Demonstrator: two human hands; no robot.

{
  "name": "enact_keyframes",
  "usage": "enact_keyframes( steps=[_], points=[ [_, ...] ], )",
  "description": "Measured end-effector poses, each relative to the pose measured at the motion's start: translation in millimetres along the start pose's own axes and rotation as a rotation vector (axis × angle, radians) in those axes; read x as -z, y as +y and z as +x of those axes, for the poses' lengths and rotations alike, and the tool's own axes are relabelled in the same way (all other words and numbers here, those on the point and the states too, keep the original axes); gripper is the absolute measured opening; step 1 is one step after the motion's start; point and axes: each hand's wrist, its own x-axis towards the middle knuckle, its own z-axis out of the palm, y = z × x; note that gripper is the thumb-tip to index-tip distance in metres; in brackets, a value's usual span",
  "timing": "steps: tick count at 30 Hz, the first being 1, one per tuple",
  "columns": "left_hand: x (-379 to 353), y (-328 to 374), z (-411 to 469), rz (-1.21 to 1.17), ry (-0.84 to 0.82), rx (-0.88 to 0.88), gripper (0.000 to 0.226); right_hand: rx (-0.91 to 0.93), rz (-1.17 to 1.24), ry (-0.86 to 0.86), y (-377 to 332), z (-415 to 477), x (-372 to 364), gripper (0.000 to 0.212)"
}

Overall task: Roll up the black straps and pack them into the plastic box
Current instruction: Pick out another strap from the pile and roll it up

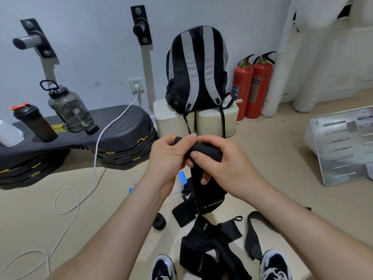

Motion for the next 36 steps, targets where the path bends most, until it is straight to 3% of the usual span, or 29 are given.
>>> enact_keyframes(
  steps=[6,13,16,19,21,25,31,33,36],
  points=[
    [-5.4,-0.7,1.2,-0.025,0.079,0.058,0.019,-0.029,-0.094,0.087,2.7,1.8,-5.4,0.024],
    [0.0,1.4,-2.9,0.140,-0.160,0.064,0.027,0.049,-0.107,0.099,3.2,-2.9,1.8,0.023],
    [-4.6,-3.4,-6.6,0.163,-0.105,0.000,0.026,0.052,-0.197,0.086,7.3,-3.9,1.8,0.026],
    [-10.2,-7.4,-6.8,0.016,-0.038,0.013,0.025,0.024,-0.227,0.085,11.0,-4.3,-4.7,0.028],
    [-11.7,-10.1,-4.3,0.005,0.008,0.037,0.024,-0.036,-0.176,0.081,11.7,-4.3,-9.8,0.026],
    [-13.4,-12.3,-4.5,-0.008,0.027,0.064,0.008,-0.243,0.149,0.049,11.5,-3.4,-17.2,0.025],
    [-4.9,-3.4,-6.2,0.049,-0.239,0.136,0.026,-0.387,0.549,0.039,9.7,1.3,-5.1,0.020],
    [0.3,2.2,-6.5,0.190,-0.275,0.120,0.023,-0.398,0.573,-0.012,9.8,1.4,-0.6,0.022],
    [0.5,0.3,-8.8,0.317,-0.251,0.030,0.023,-0.356,0.336,-0.053,8.8,-0.4,1.5,0.021]
  ],
)
